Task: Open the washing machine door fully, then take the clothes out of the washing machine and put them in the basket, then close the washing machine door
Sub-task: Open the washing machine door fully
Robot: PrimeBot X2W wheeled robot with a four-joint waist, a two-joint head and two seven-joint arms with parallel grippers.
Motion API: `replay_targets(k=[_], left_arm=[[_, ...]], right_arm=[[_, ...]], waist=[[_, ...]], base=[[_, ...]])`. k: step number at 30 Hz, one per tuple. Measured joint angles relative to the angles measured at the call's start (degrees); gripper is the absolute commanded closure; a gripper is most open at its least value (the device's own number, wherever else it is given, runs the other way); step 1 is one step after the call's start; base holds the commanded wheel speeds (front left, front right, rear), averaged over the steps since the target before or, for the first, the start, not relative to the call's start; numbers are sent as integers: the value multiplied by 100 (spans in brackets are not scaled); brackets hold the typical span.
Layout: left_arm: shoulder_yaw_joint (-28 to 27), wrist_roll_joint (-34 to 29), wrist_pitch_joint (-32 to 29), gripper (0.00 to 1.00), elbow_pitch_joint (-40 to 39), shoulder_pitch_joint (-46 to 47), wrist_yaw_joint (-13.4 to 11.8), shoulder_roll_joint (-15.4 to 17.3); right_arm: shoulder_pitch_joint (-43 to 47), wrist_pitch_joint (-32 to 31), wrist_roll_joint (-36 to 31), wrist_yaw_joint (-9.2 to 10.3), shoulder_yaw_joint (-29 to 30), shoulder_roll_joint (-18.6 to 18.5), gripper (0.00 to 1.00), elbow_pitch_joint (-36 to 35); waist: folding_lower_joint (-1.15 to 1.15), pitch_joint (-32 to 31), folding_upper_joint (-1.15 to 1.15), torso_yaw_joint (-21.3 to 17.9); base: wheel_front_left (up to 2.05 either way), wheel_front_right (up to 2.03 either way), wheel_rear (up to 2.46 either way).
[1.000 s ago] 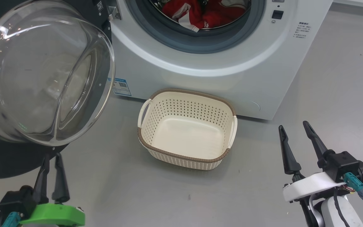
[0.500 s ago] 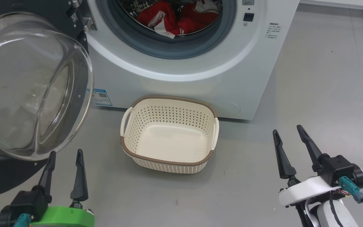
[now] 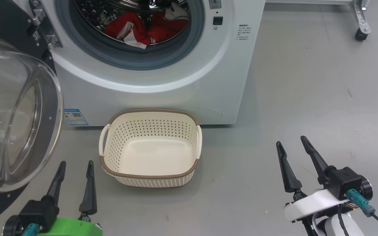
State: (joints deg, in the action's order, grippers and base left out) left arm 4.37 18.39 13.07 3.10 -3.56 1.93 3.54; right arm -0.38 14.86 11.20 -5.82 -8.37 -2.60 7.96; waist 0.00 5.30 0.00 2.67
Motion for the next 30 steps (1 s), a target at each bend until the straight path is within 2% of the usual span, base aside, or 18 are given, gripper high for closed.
replay_targets(k=[14,30], left_arm=[[133,-49,-312,0,-1,-66,-41,2],[149,-59,-498,0,-64,-122,-167,1]], right_arm=[[273,0,90,151,-59,5,0,-148],[344,0,189,244,-69,8,0,-245]], waist=[[0,-180,0,-541],[0,-199,0,-526]], base=[[0,0,0],[0,0,0]])
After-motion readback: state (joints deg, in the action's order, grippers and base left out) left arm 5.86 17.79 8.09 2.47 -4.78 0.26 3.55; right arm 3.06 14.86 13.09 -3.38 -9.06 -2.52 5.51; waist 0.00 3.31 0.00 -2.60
